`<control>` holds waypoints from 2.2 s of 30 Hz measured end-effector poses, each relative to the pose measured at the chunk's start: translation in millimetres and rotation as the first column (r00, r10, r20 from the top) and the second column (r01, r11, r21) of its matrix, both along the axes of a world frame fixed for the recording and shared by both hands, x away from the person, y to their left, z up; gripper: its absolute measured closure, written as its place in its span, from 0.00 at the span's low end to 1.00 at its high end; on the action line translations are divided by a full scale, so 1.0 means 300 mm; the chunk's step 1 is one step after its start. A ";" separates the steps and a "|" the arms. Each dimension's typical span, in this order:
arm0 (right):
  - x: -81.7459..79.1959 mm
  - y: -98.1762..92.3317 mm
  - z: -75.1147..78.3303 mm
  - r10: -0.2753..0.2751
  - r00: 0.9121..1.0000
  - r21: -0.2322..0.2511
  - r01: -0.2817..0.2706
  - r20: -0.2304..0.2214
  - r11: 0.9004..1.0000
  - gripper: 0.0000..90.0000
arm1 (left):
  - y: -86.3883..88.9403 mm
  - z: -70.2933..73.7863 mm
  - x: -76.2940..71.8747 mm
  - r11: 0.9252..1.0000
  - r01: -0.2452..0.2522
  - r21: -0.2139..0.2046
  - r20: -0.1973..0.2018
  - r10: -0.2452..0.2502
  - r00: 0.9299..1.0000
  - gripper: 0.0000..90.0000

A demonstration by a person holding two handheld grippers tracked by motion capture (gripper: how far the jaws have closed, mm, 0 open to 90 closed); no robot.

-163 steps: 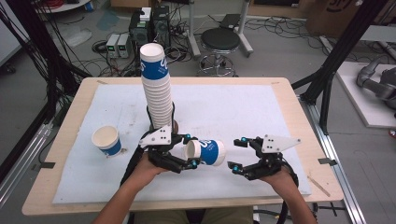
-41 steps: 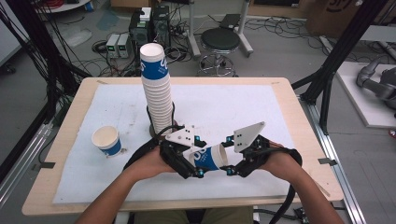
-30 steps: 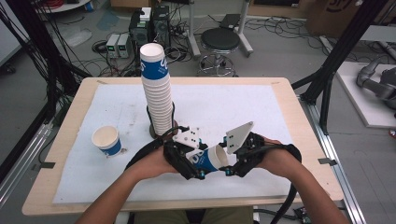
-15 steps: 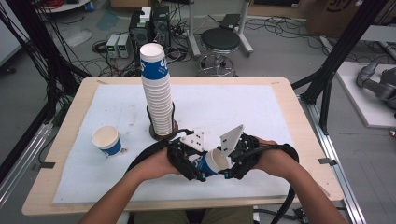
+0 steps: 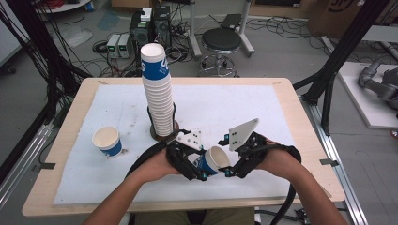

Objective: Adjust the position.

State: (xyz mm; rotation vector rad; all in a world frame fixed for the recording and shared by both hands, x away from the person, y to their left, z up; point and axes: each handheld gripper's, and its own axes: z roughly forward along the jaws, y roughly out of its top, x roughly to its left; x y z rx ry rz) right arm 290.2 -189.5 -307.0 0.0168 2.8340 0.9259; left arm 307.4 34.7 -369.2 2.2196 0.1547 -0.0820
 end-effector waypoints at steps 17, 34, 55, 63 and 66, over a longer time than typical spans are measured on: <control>0.009 -0.161 -0.031 -0.217 0.975 0.332 0.217 -0.039 0.918 0.24 | 0.072 -0.059 0.016 0.977 -0.152 -0.150 0.006 0.154 0.988 0.29; -0.016 -0.321 -0.198 -0.442 0.892 0.481 0.431 -0.096 0.763 0.24 | 0.137 -0.094 0.027 0.917 -0.251 -0.311 0.037 0.276 0.960 0.28; -0.038 -0.433 -0.281 -0.590 0.806 0.523 0.527 -0.057 0.670 0.24 | 0.142 -0.108 0.048 0.825 -0.288 -0.486 0.093 0.376 0.922 0.28; -0.038 -0.437 -0.280 -0.598 0.799 0.538 0.531 -0.062 0.654 0.24 | 0.146 -0.105 0.050 0.809 -0.296 -0.508 0.090 0.392 0.916 0.28; -0.041 -0.436 -0.279 -0.595 0.802 0.540 0.528 -0.062 0.655 0.24 | 0.148 -0.104 0.051 0.800 -0.304 -0.517 0.084 0.401 0.912 0.28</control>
